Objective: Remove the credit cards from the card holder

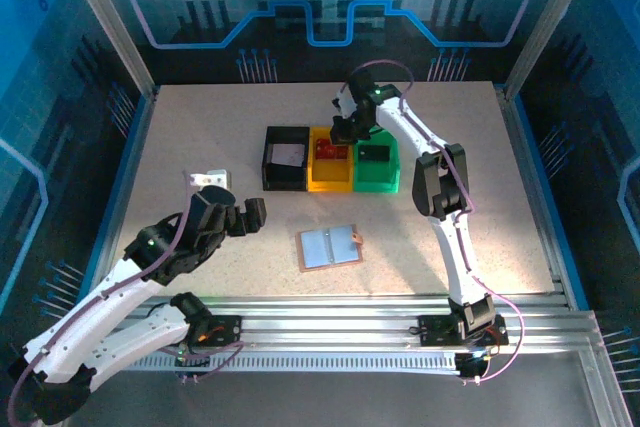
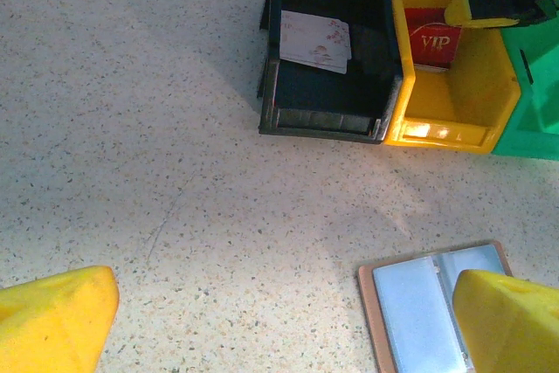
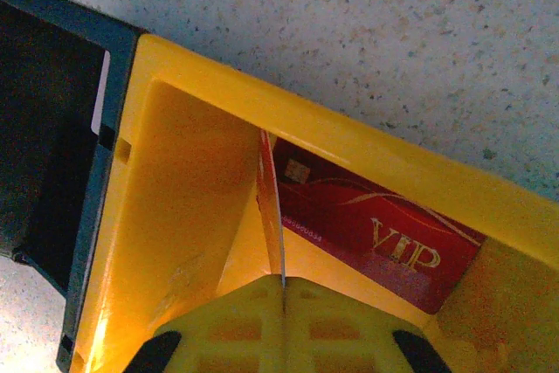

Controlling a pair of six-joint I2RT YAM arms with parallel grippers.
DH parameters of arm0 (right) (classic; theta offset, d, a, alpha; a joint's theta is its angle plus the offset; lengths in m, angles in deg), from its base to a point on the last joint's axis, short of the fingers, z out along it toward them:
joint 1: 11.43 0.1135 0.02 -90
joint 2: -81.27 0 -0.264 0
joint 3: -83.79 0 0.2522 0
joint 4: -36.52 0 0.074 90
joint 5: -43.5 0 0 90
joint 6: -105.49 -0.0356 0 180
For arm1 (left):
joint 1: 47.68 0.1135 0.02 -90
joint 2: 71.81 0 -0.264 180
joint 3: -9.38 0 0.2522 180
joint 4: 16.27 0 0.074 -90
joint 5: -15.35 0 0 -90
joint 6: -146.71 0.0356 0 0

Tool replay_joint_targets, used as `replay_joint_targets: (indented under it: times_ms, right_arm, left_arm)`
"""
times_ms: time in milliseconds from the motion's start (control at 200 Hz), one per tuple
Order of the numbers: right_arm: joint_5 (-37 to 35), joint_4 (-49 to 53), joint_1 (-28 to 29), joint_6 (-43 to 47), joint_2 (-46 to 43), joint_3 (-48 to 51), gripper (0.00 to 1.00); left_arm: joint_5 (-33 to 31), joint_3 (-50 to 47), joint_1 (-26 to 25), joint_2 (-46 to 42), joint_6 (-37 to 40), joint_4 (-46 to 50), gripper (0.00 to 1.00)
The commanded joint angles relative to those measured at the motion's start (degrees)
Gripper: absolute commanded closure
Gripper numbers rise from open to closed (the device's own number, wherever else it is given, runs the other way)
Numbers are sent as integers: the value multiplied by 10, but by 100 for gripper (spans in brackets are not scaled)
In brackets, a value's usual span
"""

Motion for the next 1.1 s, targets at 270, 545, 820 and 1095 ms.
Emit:
replay_joint_targets:
  times_ms: [270,545,820,1095]
  right_arm:
    - [-17,26,-9,1,17,-21,87]
    - [-32,35,-9,6,16,-33,83]
    - [-42,51,-9,11,15,-72,81]
    - [-48,73,-8,17,3,-123,76]
  left_arm:
    - [10,-5,4,5,-2,-2,1]
    - [11,-4,5,10,-2,-1,0]
    - [8,-3,4,10,-2,1,1]
    - [4,-3,5,10,-7,5,1]
